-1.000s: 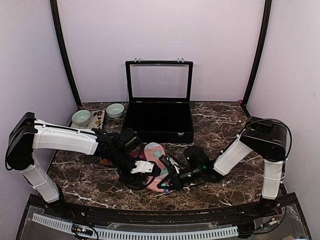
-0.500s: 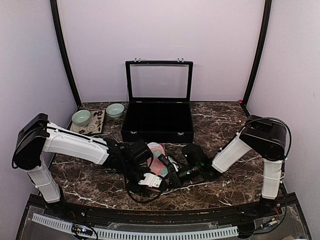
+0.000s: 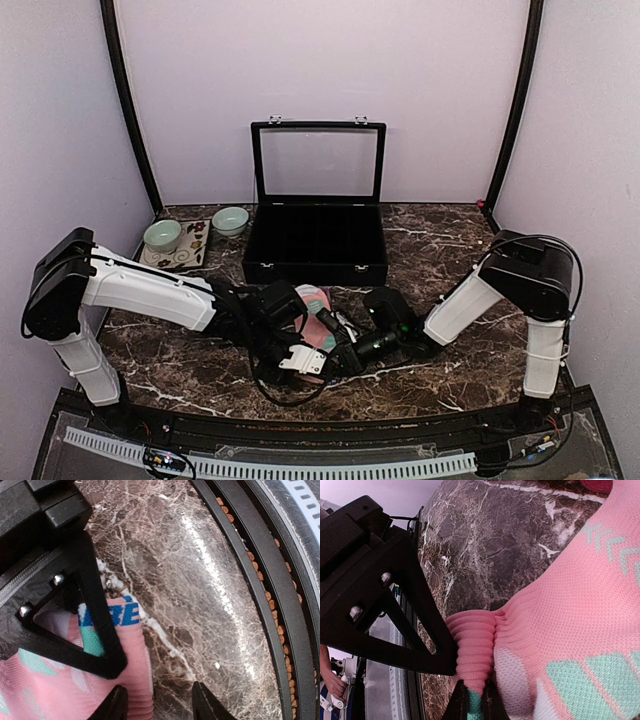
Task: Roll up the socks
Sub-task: Roll the sock at the center of the board.
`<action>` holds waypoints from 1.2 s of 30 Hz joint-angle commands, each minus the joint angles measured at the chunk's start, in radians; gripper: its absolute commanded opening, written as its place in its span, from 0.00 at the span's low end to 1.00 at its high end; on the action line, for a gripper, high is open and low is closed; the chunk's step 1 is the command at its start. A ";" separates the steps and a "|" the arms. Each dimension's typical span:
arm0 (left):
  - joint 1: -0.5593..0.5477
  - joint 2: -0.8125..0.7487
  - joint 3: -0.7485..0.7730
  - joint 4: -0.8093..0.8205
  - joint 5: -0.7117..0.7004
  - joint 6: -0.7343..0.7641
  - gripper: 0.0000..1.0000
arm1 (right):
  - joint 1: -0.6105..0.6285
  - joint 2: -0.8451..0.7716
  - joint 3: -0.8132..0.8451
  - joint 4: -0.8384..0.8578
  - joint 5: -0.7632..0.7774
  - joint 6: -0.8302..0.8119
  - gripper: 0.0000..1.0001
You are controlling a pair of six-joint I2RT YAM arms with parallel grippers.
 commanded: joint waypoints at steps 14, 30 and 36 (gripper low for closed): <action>0.003 0.006 -0.050 0.117 -0.121 0.014 0.48 | -0.004 0.143 -0.120 -0.360 0.151 0.019 0.00; 0.001 -0.023 -0.063 0.130 -0.113 0.001 0.52 | -0.011 0.107 -0.132 -0.352 0.155 0.037 0.00; -0.006 -0.033 -0.044 0.172 -0.162 -0.034 0.52 | -0.011 0.131 -0.121 -0.356 0.151 0.038 0.00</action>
